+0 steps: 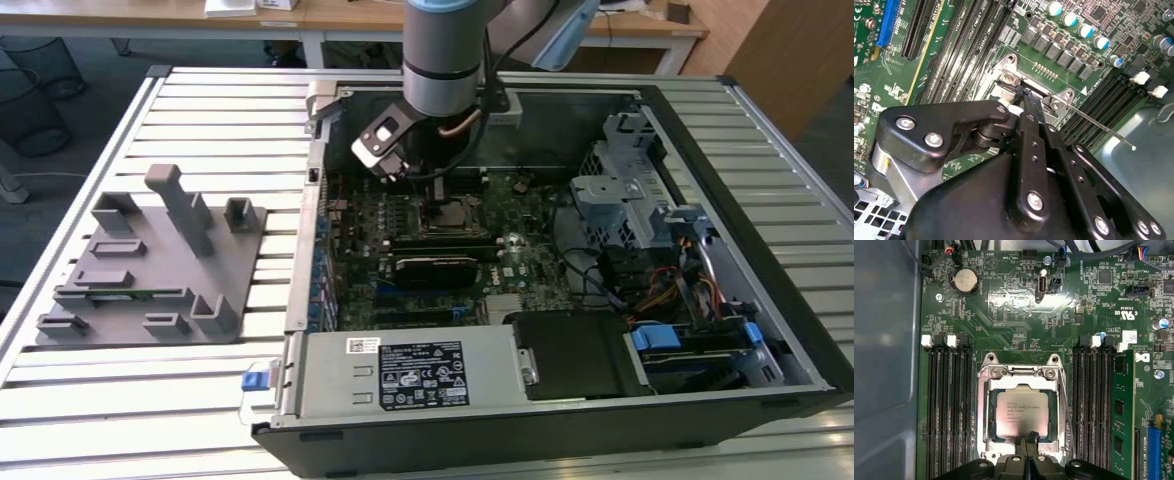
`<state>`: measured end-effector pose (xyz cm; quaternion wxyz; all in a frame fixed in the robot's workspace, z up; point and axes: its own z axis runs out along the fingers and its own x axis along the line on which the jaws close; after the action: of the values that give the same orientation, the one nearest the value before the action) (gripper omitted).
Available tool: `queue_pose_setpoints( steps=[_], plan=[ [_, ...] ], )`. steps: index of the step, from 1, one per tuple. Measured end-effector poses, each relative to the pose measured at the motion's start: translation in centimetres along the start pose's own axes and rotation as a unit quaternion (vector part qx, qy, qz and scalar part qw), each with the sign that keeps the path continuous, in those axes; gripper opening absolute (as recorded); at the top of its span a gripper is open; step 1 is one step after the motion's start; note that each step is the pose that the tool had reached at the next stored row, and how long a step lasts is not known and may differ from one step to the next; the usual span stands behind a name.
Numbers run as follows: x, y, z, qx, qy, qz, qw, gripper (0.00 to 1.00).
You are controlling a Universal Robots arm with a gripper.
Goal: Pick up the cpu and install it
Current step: 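Close the cpu cover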
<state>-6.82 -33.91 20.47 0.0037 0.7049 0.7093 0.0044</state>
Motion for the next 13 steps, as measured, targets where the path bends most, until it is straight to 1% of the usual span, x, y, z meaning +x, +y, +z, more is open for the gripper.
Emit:
queue_pose_setpoints(
  steps=[7, 13],
  plan=[
    [0.00, -0.01, 0.55, 0.0000, 0.0000, 0.000, 1.0000, 0.11],
    [0.00, -0.07, 0.56, 0.0000, 0.0000, 0.000, 1.0000, 0.11]
  ],
)
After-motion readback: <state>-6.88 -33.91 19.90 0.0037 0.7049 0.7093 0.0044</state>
